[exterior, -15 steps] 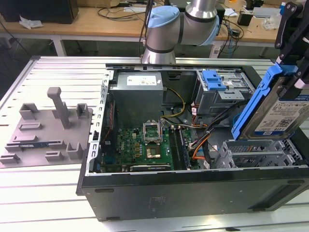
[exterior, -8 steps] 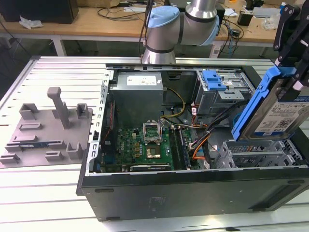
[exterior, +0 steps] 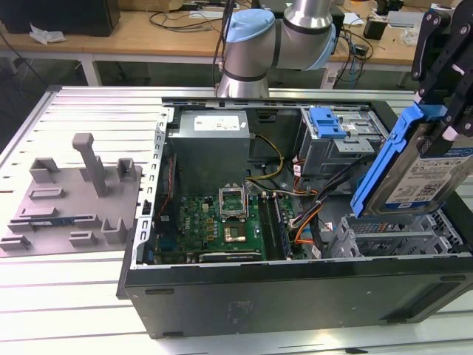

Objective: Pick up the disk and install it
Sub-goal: 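Insert the disk into the insertion slot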

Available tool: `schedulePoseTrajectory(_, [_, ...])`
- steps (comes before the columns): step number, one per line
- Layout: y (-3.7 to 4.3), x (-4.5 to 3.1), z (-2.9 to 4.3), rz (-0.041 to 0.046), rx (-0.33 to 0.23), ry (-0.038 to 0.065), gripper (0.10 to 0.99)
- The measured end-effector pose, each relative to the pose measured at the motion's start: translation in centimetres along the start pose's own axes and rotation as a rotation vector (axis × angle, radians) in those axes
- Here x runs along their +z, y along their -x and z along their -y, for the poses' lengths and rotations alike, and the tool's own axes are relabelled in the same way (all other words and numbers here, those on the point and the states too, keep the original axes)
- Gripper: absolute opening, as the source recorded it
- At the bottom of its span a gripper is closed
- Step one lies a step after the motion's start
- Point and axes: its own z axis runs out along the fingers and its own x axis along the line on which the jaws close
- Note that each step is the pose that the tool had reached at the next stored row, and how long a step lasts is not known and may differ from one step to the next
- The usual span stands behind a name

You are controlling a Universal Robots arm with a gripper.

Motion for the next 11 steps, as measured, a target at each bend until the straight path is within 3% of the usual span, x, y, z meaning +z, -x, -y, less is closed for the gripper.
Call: schedulePoseTrajectory(11, [-0.04,0.2,0.22,0.0002,0.045,-0.001,0.369])
